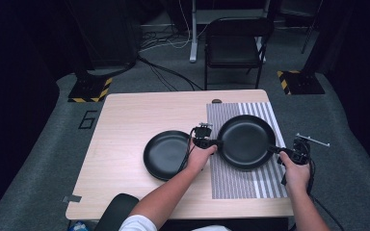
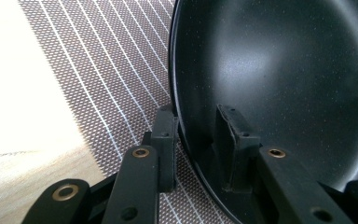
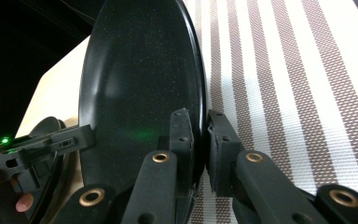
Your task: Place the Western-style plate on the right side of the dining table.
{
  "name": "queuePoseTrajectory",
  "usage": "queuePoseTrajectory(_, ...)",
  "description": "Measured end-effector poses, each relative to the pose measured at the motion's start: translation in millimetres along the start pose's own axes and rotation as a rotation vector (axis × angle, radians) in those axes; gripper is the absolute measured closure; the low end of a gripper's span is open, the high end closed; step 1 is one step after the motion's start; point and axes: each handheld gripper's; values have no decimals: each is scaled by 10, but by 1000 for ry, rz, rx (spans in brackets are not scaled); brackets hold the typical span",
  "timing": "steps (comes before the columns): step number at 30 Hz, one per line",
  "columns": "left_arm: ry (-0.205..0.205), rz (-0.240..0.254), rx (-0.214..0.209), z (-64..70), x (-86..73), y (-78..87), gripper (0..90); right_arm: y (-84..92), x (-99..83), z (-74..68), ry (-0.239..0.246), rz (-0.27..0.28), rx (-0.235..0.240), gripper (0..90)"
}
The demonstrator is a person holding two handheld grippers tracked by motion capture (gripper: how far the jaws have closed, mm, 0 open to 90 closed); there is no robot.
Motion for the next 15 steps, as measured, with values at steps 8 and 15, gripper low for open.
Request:
queuePoseTrajectory(8, 5, -3, 0, 21, 6, -45, 698, -18, 37, 62, 0, 0, 2, 821)
queuePoseTrajectory(15, -1, -21, 13, 37, -2, -65, 696, -37, 39, 97, 8, 1, 8, 822)
Point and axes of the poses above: each handheld gripper's, and its own axes: y roughly backward along the jaws, x roughly out of its top, z roughly to its right, and after that the axes turned 13 degrees about -x, right-handed
